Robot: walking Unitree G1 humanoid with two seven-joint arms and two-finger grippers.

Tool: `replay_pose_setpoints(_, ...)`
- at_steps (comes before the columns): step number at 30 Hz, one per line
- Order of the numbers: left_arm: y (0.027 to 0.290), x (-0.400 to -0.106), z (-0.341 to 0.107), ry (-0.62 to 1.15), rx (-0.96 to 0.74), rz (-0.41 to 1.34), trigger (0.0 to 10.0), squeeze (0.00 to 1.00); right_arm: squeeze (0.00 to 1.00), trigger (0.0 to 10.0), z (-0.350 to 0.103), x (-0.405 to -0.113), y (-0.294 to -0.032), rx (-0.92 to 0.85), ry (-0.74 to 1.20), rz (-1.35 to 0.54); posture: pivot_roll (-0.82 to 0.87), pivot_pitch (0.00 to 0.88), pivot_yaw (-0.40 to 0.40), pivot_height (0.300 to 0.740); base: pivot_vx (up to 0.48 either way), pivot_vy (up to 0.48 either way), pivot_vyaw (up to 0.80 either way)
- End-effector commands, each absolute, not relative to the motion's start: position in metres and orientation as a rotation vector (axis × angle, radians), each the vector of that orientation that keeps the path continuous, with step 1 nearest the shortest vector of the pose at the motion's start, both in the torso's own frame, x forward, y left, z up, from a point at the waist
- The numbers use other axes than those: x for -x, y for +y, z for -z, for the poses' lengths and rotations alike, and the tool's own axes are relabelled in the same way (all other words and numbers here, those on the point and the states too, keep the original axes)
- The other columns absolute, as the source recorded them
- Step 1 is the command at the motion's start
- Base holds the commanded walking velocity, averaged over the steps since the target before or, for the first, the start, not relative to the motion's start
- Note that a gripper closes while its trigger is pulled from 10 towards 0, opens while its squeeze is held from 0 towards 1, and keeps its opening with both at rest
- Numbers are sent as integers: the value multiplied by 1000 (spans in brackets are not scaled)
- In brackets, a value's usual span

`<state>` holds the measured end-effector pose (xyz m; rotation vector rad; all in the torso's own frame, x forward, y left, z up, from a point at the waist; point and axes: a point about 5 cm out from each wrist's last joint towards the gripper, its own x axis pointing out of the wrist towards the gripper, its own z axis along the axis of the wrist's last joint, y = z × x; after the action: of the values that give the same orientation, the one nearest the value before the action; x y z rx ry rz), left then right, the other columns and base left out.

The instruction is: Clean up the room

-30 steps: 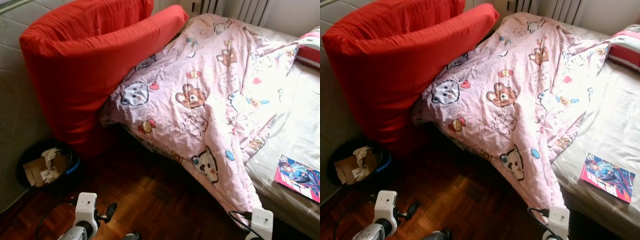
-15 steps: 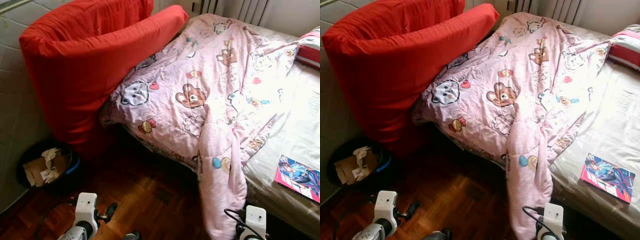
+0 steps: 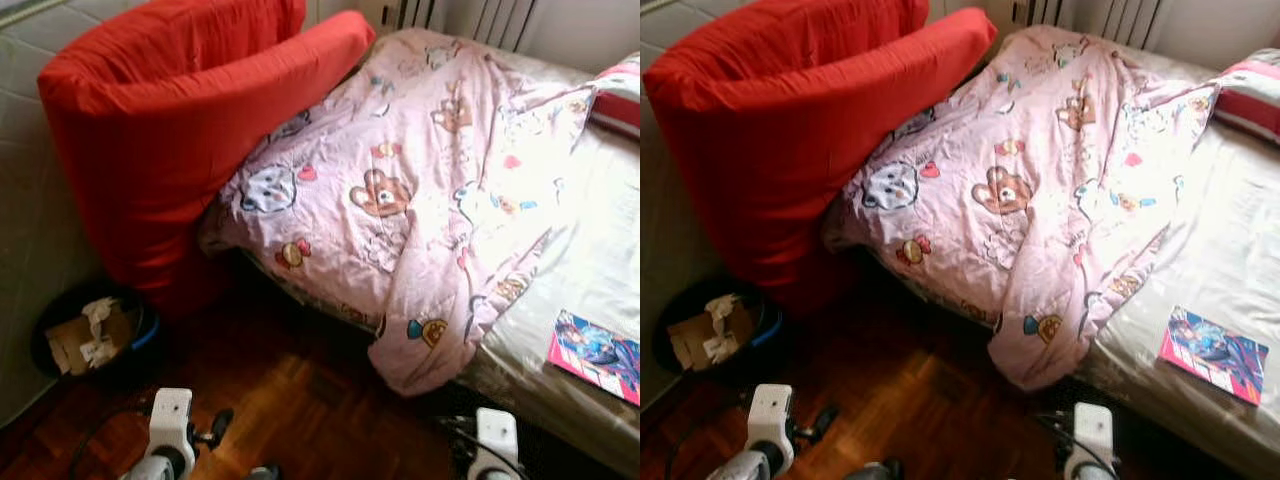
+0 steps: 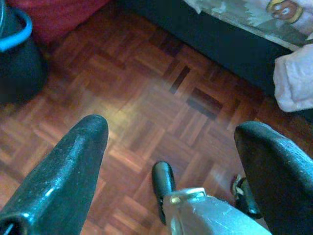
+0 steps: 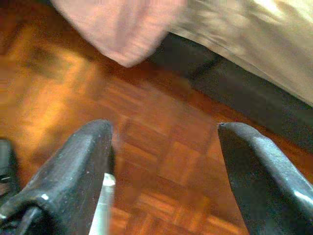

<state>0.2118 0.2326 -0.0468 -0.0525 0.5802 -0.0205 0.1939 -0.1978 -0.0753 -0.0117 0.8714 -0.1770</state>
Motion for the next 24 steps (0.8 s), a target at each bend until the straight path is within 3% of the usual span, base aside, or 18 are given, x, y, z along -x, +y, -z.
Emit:
replay_pose_setpoints(1, 235, -197, 57, 650, 104, -41, 10000, 0, 0, 10000, 81, -186, -189, 19, 910, 102, 101, 132, -4, 740, 0, 0, 0)
replay_pose_setpoints(5, 234, -189, 65, 709, 192, -143, 10000, 0, 0, 10000, 84, -185, -181, 98, 949, 17, 116, 123, -16, 740, 0, 0, 0)
replay_pose_setpoints(11, 231, -184, 71, 776, 195, -172, 10000, 0, 0, 10000, 79, -195, -171, 71, 901, -24, 104, 119, -30, 740, 0, 0, 0)
replay_pose_setpoints(17, 228, -182, 73, 800, 203, -185, 10000, 0, 0, 10000, 83, -186, -176, 104, 933, -5, 111, 124, -42, 740, 0, 0, 0)
replay_pose_setpoints(24, 227, -184, 73, 794, 211, -194, 10000, 0, 0, 10000, 86, -180, -181, 111, 940, 16, 111, 166, -48, 740, 0, 0, 749)
